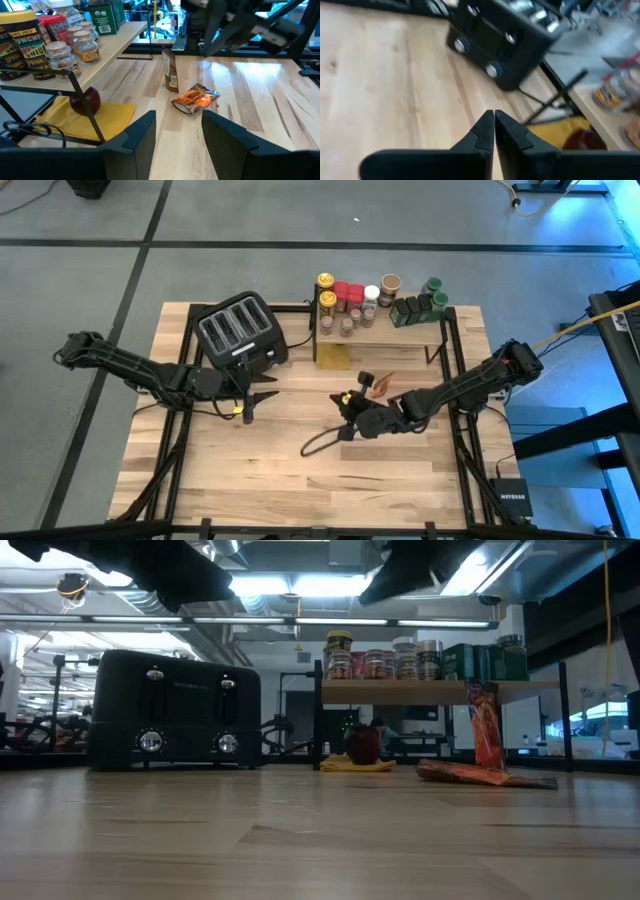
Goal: Shelf spices
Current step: Put the orange seasoning pack on the shelf
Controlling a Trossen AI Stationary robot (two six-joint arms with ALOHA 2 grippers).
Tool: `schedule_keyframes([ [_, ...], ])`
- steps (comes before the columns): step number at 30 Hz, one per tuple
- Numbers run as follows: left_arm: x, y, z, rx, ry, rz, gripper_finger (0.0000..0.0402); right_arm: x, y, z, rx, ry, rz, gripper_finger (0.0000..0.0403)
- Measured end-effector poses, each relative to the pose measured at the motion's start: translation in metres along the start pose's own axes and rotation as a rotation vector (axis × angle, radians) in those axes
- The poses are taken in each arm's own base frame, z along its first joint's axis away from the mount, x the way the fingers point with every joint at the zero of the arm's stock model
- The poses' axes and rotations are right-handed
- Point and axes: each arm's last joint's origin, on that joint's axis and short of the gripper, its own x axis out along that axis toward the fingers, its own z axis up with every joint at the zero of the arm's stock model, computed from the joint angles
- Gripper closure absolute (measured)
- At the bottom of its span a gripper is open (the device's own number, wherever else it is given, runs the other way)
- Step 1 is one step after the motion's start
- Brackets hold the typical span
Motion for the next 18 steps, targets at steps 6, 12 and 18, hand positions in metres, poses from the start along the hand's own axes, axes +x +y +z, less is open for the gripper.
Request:
schedule_keyframes([
  [6, 0.000, 0.000, 0.000, 0.002, 0.004, 0.000, 0.0249, 0.004, -0.008, -0.009, 0.095, 0.073, -0.069, 0.0310],
  [12, 0.000, 0.000, 0.000, 0.002, 0.004, 0.000, 0.0249, -0.008, -0.017, -0.009, 0.114, 0.161, -0.055, 0.0208],
  [18, 0.000, 0.000, 0.000, -0.003, 0.003, 0.000, 0.0249, -0.010, -0.018, -0.013, 0.127, 0.239, -0.007, 0.0149],
])
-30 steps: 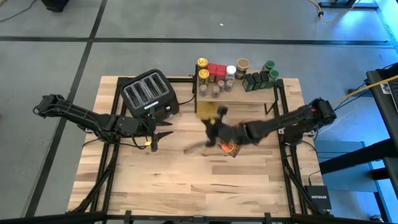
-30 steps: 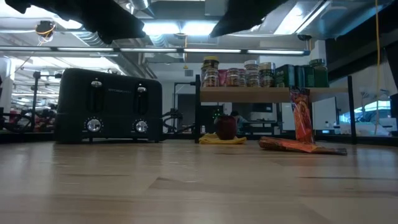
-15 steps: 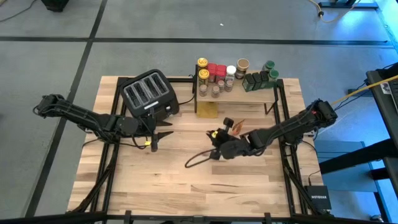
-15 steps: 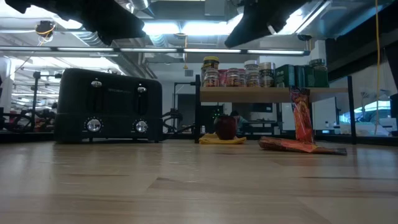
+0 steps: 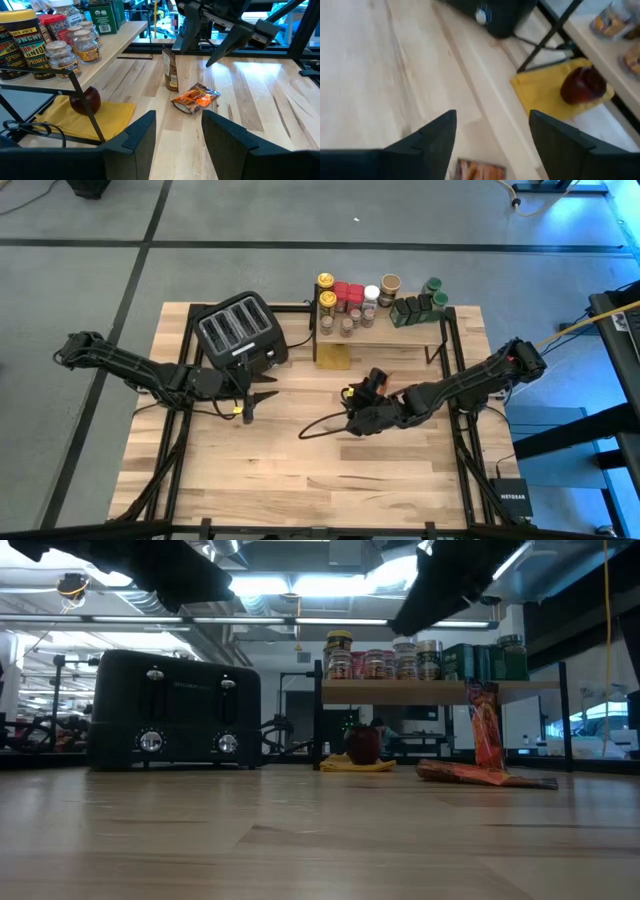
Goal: Shelf spices
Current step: Put the orange seasoning pack on the shelf
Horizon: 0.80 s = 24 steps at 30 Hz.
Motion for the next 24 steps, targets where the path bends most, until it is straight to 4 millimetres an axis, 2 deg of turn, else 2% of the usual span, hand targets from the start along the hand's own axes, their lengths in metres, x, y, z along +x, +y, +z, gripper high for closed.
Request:
schedule_keyframes([
  [4, 0.000, 0.000, 0.000, -0.002, 0.001, 0.000, 0.0249, 0.000, -0.005, -0.007, 0.004, 0.060, -0.049, 0.0137],
  [15, 0.000, 0.000, 0.000, -0.002, 0.001, 0.000, 0.0249, -0.003, -0.013, -0.019, 0.046, 0.154, -0.122, 0.0137],
  [24, 0.000, 0.000, 0.000, -0.007, 0.001, -0.003, 0.0249, -0.024, -0.048, -0.038, 0.254, 0.268, -0.417, 0.0137],
])
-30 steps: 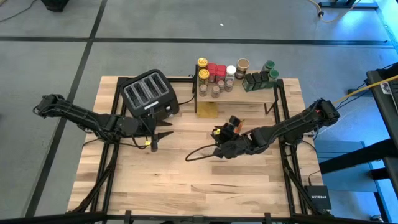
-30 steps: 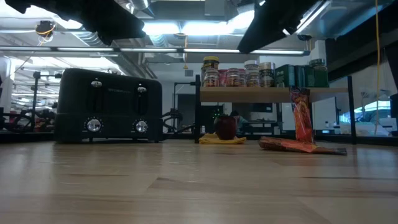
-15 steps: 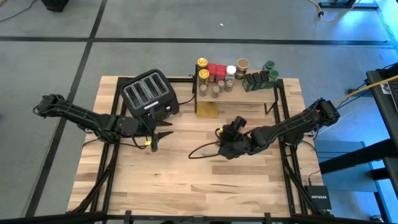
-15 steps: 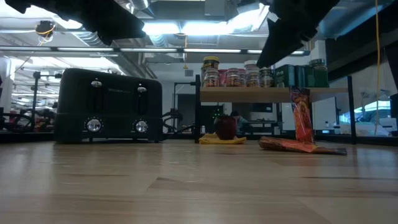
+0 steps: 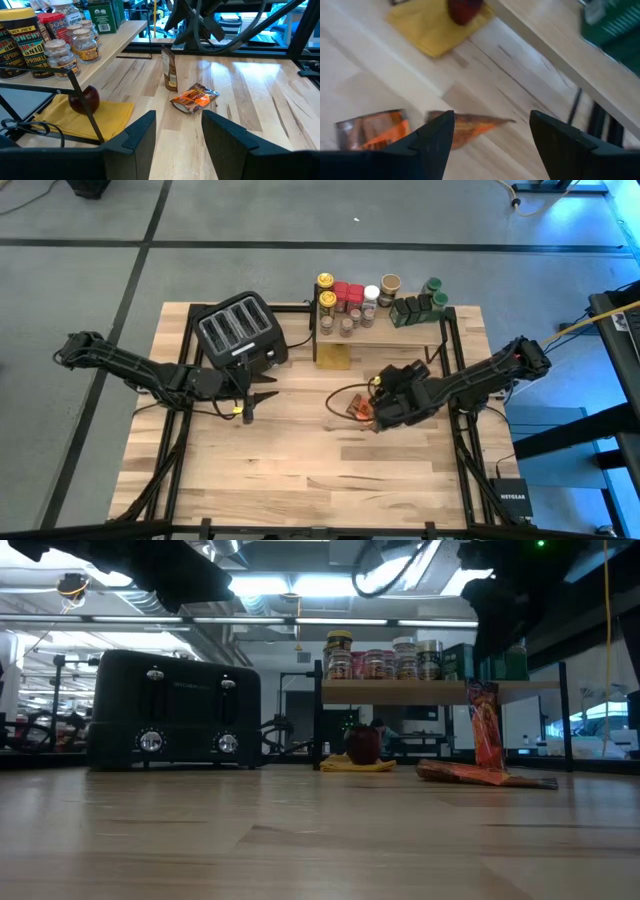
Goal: Shelf spices
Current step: Put the orange seasoning pack on the shelf
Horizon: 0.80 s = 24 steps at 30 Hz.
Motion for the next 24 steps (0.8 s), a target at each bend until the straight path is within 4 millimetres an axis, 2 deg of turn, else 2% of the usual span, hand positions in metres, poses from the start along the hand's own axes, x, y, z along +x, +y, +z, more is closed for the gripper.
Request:
schedule_keyframes([
  [11, 0.000, 0.000, 0.000, -0.011, 0.001, 0.000, 0.0249, 0.001, 0.000, -0.002, 0.061, 0.006, -0.004, 0.0137],
  [18, 0.000, 0.000, -0.002, -0.012, 0.017, 0.002, 0.0249, 0.016, 0.013, -0.016, 0.070, 0.042, 0.094, 0.0137],
  [24, 0.000, 0.000, -0.002, -0.015, 0.015, 0.003, 0.0249, 0.021, 0.013, -0.022, 0.058, 0.081, 0.102, 0.0137],
])
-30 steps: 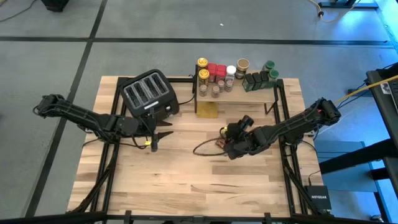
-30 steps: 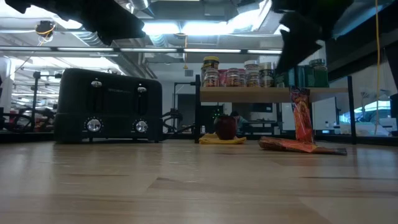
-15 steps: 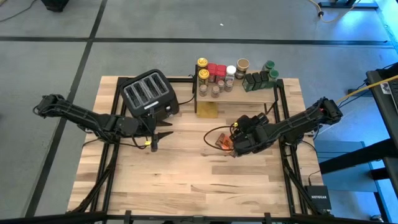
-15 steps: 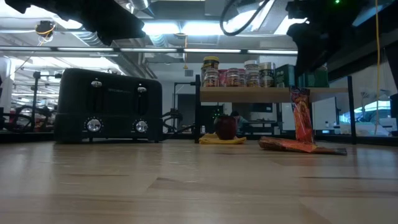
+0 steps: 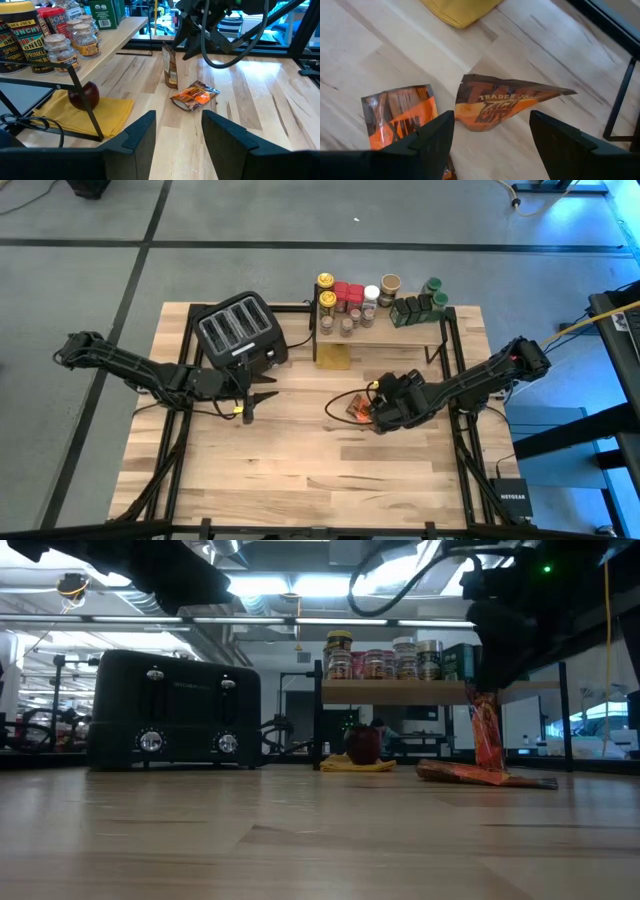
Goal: Shelf spices
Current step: Put the orange seasoning pack on the shelf
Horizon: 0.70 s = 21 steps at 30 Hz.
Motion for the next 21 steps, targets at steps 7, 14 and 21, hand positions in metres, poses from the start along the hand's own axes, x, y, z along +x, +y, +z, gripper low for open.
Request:
schedule_keyframes([
  [7, 0.000, 0.001, 0.000, 0.009, 0.001, 0.004, 0.0249, 0.000, 0.003, 0.002, -0.028, -0.018, 0.020, 0.0137],
  [14, 0.000, 0.001, 0.000, 0.003, 0.004, 0.004, 0.0249, 0.001, 0.004, 0.001, 0.061, 0.042, 0.055, 0.0137],
  [21, 0.000, 0.001, 0.000, -0.002, 0.000, 0.003, 0.0249, 0.001, 0.011, 0.006, 0.096, -0.042, 0.091, 0.0137],
])
